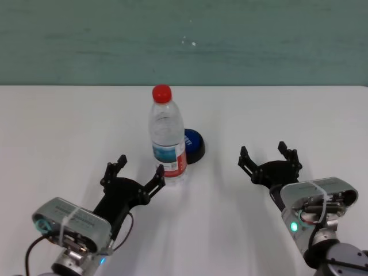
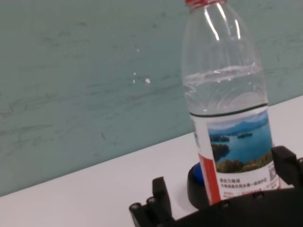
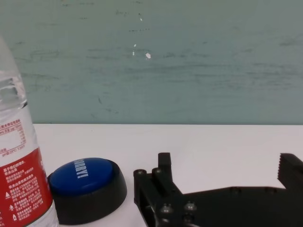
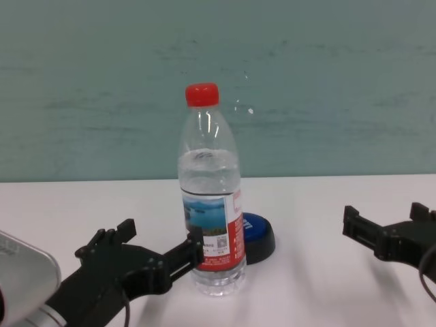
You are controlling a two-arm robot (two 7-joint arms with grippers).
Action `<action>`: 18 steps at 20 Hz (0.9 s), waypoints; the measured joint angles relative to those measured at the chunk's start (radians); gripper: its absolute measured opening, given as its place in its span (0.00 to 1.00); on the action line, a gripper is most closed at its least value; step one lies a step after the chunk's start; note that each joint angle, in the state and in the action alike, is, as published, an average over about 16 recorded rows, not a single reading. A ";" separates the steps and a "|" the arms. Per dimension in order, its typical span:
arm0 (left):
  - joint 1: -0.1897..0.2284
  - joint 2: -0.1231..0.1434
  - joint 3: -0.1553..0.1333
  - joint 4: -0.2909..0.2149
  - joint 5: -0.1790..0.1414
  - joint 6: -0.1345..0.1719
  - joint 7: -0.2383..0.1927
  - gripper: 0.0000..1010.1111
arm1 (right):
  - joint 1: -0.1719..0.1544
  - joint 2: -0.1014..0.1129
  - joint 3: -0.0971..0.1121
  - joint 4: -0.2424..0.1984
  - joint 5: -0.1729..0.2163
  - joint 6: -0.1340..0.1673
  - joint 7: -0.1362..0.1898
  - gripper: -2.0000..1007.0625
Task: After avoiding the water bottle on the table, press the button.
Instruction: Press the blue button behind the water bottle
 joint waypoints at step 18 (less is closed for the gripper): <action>-0.017 -0.007 -0.001 0.023 0.004 0.001 0.004 1.00 | 0.000 0.000 0.000 0.000 0.000 0.000 0.000 1.00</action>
